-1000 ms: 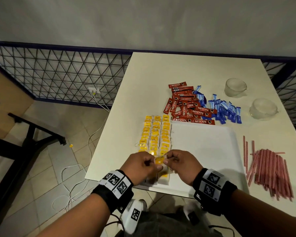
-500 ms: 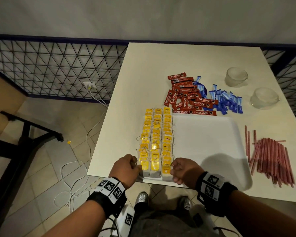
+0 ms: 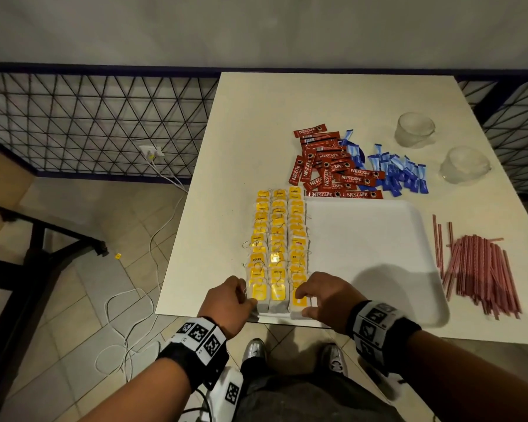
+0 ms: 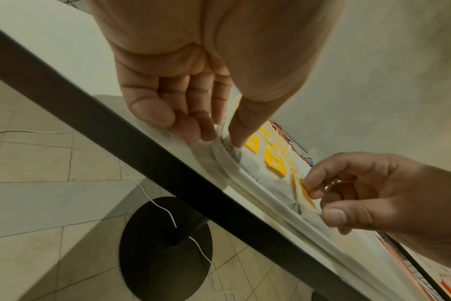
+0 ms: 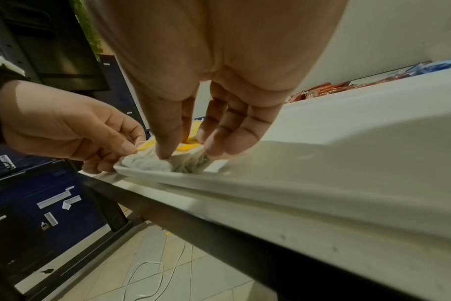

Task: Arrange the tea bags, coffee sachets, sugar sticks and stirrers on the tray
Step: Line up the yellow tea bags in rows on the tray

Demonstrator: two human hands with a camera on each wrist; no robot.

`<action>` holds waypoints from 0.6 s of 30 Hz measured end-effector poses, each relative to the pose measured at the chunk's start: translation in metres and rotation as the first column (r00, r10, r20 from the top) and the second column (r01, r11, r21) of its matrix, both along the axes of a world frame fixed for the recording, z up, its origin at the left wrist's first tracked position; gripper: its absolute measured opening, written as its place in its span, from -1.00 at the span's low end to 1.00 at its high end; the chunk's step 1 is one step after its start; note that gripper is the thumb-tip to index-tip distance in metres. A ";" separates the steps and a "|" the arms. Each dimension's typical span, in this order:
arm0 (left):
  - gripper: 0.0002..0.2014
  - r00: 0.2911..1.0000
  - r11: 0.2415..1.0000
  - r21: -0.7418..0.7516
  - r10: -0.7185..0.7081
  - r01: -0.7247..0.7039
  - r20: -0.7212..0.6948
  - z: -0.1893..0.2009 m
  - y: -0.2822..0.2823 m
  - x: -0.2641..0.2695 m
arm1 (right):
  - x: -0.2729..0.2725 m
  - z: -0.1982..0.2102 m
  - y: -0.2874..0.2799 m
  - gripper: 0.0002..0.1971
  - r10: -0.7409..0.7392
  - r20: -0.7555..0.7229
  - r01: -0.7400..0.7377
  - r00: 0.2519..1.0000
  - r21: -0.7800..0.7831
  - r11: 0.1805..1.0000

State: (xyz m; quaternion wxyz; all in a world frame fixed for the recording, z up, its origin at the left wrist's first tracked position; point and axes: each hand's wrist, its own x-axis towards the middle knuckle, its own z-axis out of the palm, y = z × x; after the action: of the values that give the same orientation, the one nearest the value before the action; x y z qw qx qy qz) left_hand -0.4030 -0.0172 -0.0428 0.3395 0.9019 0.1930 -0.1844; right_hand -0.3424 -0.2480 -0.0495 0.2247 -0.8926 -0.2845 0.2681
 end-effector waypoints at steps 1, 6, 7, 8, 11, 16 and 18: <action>-0.72 1.000 1.000 -0.005 0.000 0.000 -0.001 -0.001 0.000 0.000 | -0.001 0.000 0.002 -0.65 -0.002 -0.001 0.002 1.000 -0.010 1.000; -0.77 1.000 1.000 -0.028 0.000 0.000 0.000 -0.006 0.002 -0.002 | -0.006 -0.001 0.008 -0.65 -0.020 0.043 0.020 0.999 0.013 1.000; -0.77 1.000 1.000 -0.028 -0.002 0.002 0.004 -0.006 0.002 -0.002 | -0.006 -0.001 0.009 -0.65 -0.026 0.046 0.025 0.999 0.015 1.000; -0.78 1.000 1.000 -0.027 -0.005 0.005 0.007 -0.006 0.002 -0.003 | -0.007 -0.002 0.010 -0.65 -0.030 0.045 0.029 0.999 0.009 1.000; -0.81 1.000 1.000 -0.022 -0.009 0.009 0.004 -0.007 0.003 -0.003 | -0.008 -0.003 0.013 -0.65 -0.025 0.048 0.026 0.999 -0.012 1.000; -0.81 0.993 0.994 0.052 -0.104 0.101 0.064 -0.006 0.006 -0.003 | -0.008 -0.001 0.012 -0.75 -0.205 0.070 0.206 0.976 -0.008 0.978; -0.72 0.948 0.958 0.176 -0.259 0.227 0.187 -0.005 0.006 -0.001 | -0.003 -0.001 0.010 -0.74 -0.336 0.016 0.336 0.942 -0.067 0.939</action>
State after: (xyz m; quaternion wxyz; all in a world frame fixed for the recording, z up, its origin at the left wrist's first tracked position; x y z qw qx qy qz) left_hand -0.4038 -0.0116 -0.0481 0.2628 0.9564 0.0571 -0.1142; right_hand -0.3454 -0.2376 -0.0505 0.2355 -0.9358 -0.1193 0.2335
